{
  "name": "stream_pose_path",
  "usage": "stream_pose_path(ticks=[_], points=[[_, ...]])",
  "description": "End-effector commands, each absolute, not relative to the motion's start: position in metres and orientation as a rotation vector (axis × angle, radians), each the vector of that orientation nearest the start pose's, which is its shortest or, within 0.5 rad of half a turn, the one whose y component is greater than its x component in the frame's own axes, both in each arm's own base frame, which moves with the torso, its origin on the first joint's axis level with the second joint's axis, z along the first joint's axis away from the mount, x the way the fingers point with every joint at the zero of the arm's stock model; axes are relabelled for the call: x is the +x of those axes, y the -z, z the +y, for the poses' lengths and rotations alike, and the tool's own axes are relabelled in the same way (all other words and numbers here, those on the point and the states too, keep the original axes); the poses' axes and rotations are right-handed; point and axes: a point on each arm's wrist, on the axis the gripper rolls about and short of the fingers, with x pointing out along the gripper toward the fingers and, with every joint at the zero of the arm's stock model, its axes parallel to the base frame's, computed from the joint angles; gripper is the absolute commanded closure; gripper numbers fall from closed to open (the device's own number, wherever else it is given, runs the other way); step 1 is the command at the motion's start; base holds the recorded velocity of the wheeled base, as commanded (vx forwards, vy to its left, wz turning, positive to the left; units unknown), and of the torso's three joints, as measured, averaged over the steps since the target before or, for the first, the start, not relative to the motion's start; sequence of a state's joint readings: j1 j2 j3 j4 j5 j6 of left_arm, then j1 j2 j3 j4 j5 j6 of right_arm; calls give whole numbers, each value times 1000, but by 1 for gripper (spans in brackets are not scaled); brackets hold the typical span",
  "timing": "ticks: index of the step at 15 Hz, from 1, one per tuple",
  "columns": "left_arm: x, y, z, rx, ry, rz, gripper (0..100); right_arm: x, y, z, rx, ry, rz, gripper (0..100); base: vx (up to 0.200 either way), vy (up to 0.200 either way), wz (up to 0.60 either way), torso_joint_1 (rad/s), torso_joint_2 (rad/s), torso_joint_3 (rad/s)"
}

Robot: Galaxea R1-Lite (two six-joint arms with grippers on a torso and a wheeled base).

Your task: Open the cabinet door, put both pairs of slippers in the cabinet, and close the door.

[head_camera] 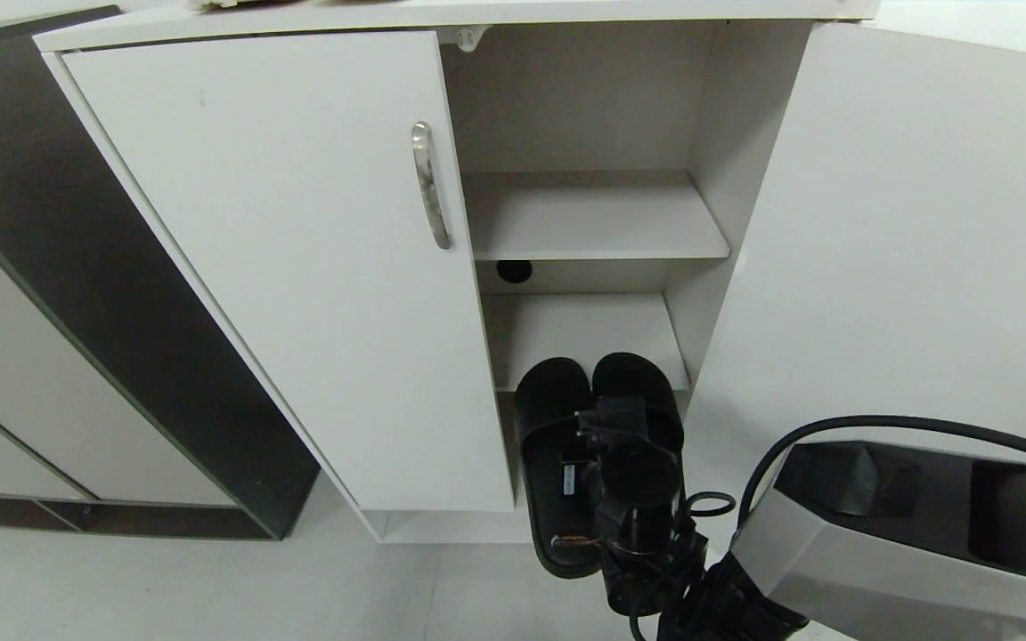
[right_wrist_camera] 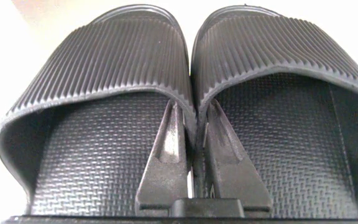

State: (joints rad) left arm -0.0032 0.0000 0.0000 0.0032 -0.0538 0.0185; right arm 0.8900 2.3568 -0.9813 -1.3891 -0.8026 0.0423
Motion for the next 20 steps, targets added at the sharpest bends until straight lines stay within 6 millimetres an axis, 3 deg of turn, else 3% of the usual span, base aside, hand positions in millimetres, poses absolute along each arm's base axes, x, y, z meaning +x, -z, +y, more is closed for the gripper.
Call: stream_pose_path(ticks=[1, 5, 13, 15, 18, 20], points=[[-23, -75, -1, 20, 57, 4, 100, 277, -45, 312, 35, -81, 10, 100, 0, 0, 0, 0, 0, 0], [-23, -75, -1, 20, 57, 4, 100, 277, -43, 311, 45, -78, 16, 100, 0, 0, 0, 0, 0, 0], [-23, -75, -1, 18, 57, 4, 100, 280, -44, 307, 45, -69, 14, 100, 200, 0, 0, 1, 3, 1], [-23, -75, -1, 20, 57, 4, 100, 280, -45, 307, 45, -69, 14, 100, 0, 0, 0, 0, 0, 0], [-23, -75, -1, 20, 57, 4, 100, 289, -48, 306, 45, -75, 4, 100, 0, 0, 0, 0, 0, 0], [-23, -75, -1, 20, 57, 4, 100, 309, -52, 307, 49, -55, 0, 100, 0, 0, 0, 0, 0, 0]])
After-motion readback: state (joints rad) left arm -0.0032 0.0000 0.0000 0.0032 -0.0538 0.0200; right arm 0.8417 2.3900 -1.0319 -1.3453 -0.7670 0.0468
